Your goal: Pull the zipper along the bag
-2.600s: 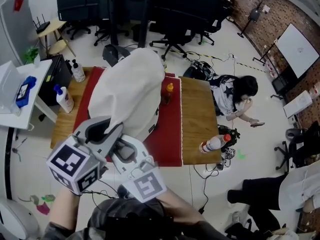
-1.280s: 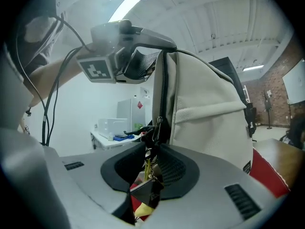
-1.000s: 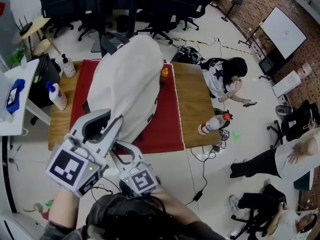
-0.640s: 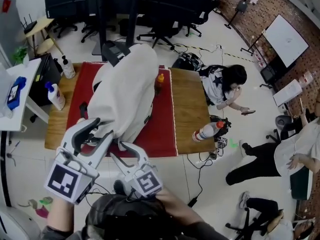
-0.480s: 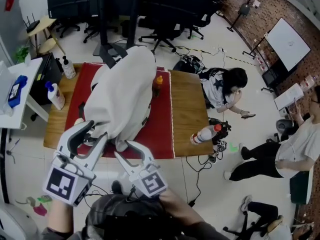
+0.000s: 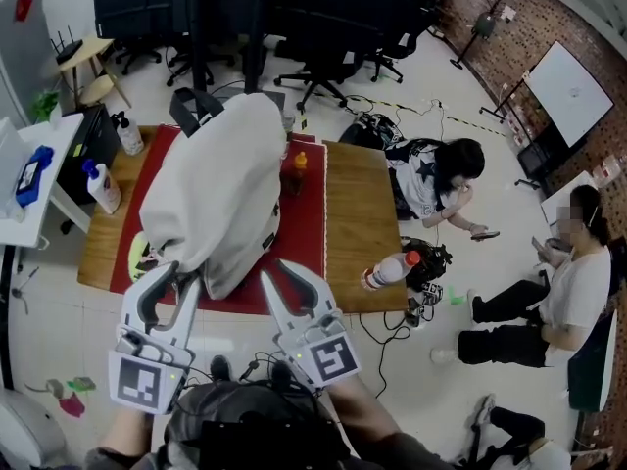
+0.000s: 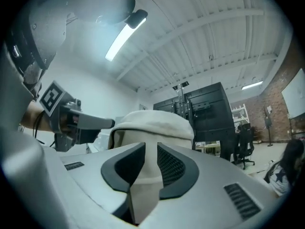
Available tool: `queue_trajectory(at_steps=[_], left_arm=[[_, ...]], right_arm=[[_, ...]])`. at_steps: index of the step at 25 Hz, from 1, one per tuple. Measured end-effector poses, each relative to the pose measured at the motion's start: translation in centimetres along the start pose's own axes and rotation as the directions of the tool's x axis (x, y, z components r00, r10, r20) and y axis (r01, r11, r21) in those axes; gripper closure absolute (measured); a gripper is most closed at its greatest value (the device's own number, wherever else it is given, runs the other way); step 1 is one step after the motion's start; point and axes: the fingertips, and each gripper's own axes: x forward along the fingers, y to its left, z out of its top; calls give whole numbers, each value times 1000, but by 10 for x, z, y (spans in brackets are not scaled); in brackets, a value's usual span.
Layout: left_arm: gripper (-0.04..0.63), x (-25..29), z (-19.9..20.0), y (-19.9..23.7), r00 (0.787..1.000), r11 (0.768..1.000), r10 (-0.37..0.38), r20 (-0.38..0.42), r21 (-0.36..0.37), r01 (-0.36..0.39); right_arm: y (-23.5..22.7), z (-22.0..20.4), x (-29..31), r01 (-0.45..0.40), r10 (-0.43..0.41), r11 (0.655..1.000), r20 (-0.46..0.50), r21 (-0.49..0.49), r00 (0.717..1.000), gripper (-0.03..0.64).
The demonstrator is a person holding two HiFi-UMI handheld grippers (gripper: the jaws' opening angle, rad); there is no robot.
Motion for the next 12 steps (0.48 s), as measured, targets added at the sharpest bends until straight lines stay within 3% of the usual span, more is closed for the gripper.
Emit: queue_trajectory(at_steps=[5,6,12], left_arm=[[504,2,-7,-15,999,999,48,18,-12,-47],[545,2,-7,-18,999,999,46,24,-15,-46],[565,7,-24,-46,1000,1000,-19,-18,-19,19]], right_arm=[[-11,15,-7,17,-17,1000,41,-20,999,569],[-13,14,-8,19,-18,1000,44,-19,999,581],[-17,8,-15,20,-19,1000,26,-19,999,595]])
